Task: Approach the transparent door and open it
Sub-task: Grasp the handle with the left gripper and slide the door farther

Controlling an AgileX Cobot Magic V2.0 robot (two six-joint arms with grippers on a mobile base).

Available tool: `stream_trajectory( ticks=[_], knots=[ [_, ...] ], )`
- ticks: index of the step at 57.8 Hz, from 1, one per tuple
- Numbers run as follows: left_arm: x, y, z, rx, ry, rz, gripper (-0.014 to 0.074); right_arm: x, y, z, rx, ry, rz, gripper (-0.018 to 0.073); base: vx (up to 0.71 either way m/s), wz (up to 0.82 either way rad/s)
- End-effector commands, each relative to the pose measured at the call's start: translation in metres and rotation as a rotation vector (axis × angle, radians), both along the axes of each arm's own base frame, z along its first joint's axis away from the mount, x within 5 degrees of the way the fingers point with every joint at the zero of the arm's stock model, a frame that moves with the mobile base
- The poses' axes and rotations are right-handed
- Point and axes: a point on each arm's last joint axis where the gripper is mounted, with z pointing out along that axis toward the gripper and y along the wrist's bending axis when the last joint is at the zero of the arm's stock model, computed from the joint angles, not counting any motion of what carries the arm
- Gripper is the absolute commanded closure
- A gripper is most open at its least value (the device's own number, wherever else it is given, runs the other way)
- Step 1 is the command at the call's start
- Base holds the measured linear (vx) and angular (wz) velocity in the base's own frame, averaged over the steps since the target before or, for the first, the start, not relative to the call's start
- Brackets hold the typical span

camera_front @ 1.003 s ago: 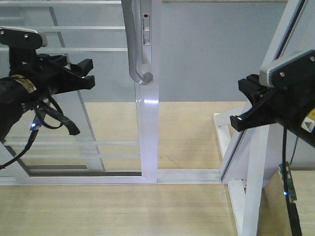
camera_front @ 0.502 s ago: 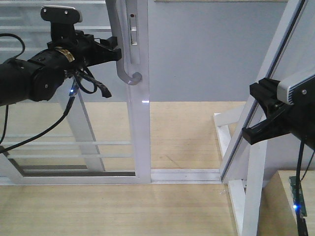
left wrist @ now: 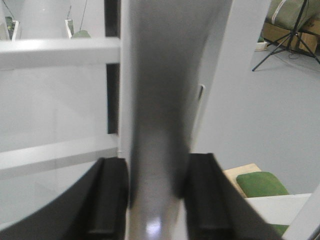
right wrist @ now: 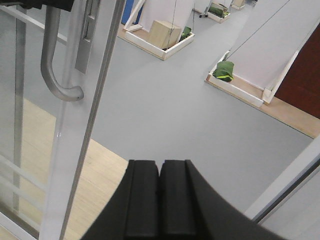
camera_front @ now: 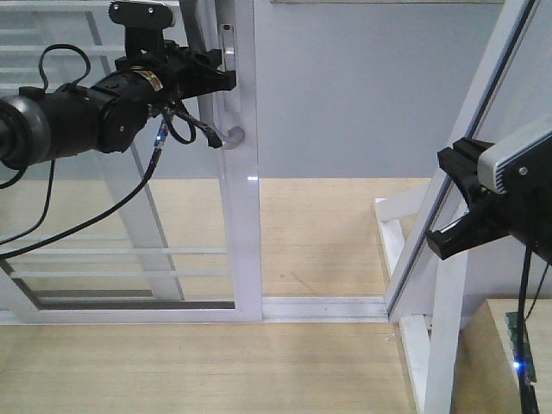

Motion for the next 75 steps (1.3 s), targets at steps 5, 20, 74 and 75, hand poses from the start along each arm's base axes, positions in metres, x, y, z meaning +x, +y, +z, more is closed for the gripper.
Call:
stream_trajectory(
  ticks=[5, 20, 74, 75],
  knots=[
    [-0.004, 0.001, 0.046, -0.065, -0.156, 0.000, 0.0598, 0.002, 0.001, 0.018, 0.026, -0.107, 0.008, 0.0567, 0.00, 0.00],
    [0.004, 0.024, 0.044, -0.084, -0.124, 0.076, 0.0599, 0.002, 0.001, 0.017, 0.026, -0.104, 0.007, 0.0567, 0.00, 0.00],
    [0.022, 0.105, 0.042, 0.010, -0.124, 0.256, 0.0596, 0.001, 0.000, 0.015, 0.003, -0.086, 0.007, 0.0567, 0.00, 0.00],
    [0.022, 0.106, 0.041, 0.011, -0.122, 0.258, 0.0596, 0.001, 0.000, 0.015, 0.003, -0.086, 0.007, 0.0567, 0.00, 0.00]
  ],
)
